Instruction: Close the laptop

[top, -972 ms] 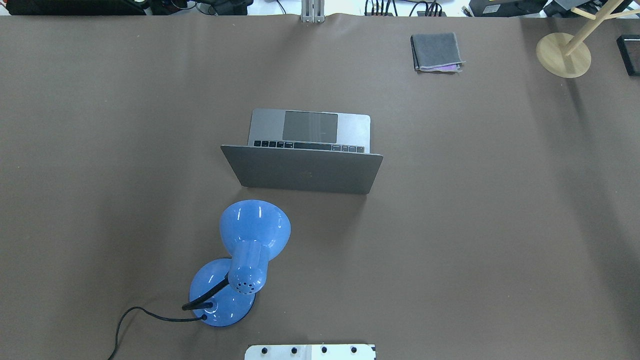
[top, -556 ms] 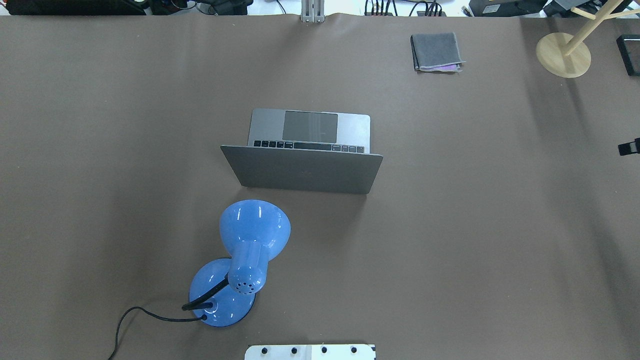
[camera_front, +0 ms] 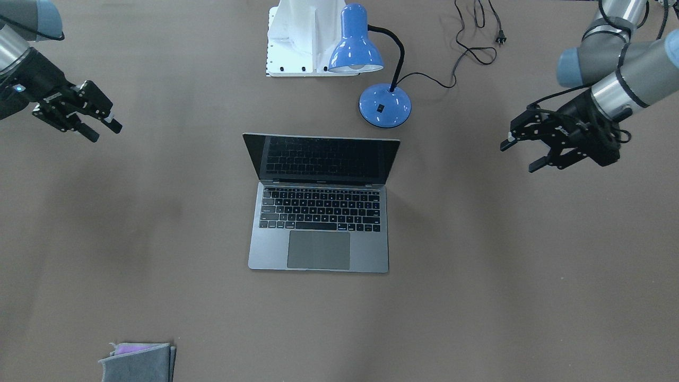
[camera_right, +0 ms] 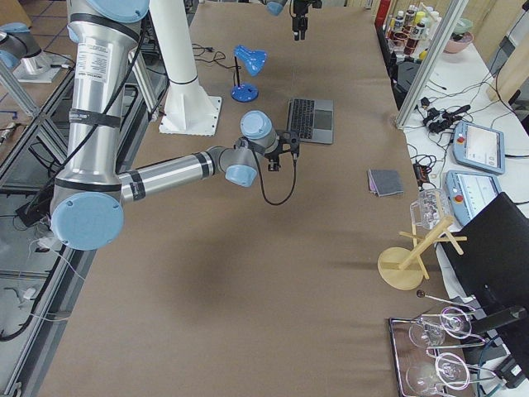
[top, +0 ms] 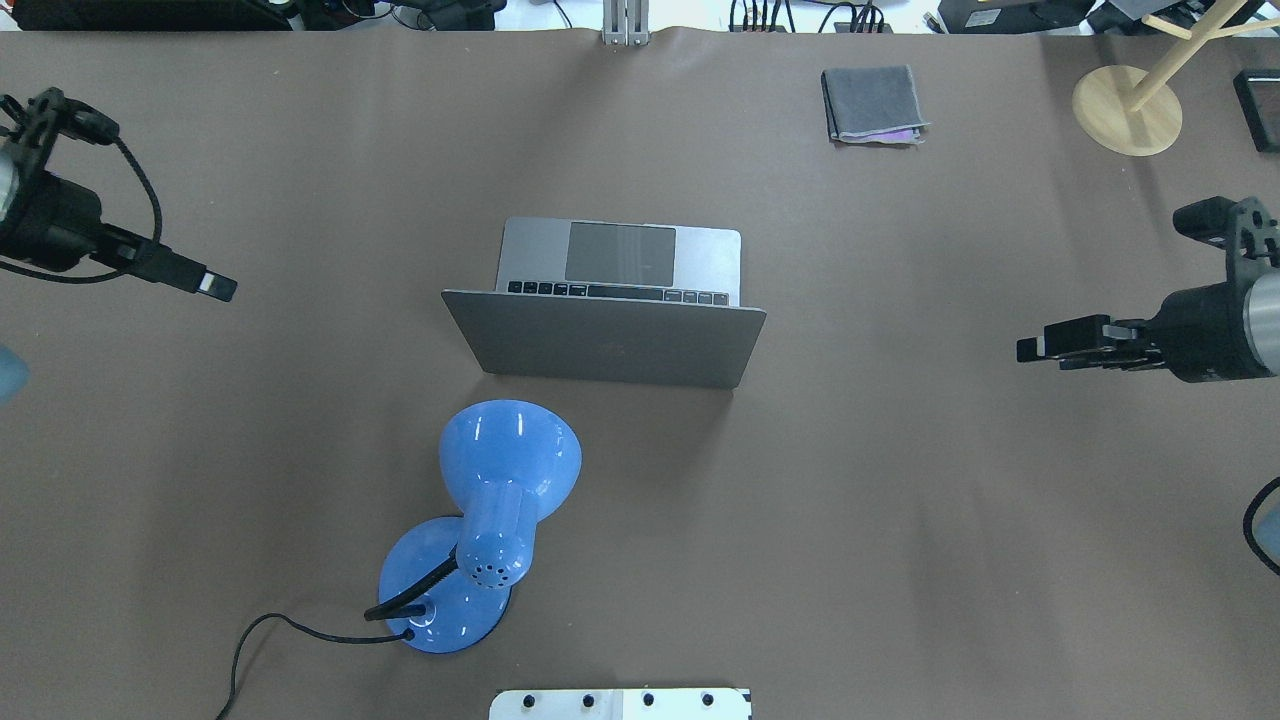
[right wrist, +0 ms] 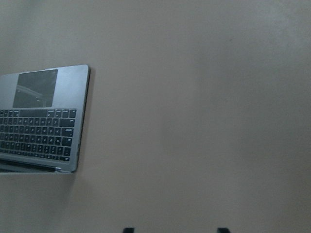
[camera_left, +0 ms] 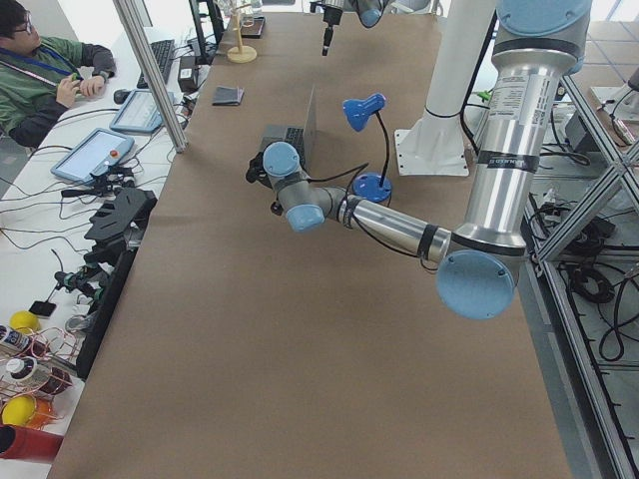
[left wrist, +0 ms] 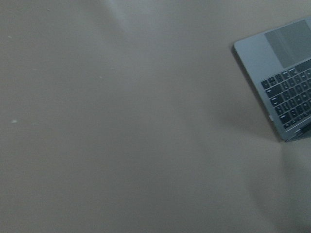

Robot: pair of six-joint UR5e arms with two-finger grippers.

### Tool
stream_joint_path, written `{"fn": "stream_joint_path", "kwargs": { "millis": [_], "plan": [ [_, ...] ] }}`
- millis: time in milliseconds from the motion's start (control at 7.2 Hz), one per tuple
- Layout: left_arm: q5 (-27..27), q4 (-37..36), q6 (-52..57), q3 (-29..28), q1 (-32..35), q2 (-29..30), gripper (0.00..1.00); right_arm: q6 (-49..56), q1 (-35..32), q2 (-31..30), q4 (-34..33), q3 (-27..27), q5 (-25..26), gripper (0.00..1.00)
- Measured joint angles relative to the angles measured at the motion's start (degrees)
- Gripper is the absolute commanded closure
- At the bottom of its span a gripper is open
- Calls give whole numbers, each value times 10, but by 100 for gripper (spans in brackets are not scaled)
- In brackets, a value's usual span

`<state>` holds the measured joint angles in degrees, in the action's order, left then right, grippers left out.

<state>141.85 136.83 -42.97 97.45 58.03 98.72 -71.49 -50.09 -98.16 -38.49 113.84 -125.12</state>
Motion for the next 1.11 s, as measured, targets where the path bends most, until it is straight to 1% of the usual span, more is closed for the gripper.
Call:
{"fn": "stream_joint_path", "kwargs": {
  "millis": [278, 417, 694, 833, 1111],
  "plan": [
    [-3, 60, -91, 1, -52, 7, 100, -54, 42, 16, 1, 28, 13, 100],
    [-3, 82, -142, 1, -75, 20, 100, -84, 70, 33, 0, 34, 42, 100],
    [-14, 105, -239, -1, -114, 65, 100, -133, 128, 71, -5, 37, 126, 100],
    [-34, 108, -265, -3, -132, 83, 100, -150, 145, 98, -23, 37, 149, 100],
    [-56, 109, -305, -9, -149, 118, 100, -171, 163, 165, -104, 37, 179, 100]
  ]
}}
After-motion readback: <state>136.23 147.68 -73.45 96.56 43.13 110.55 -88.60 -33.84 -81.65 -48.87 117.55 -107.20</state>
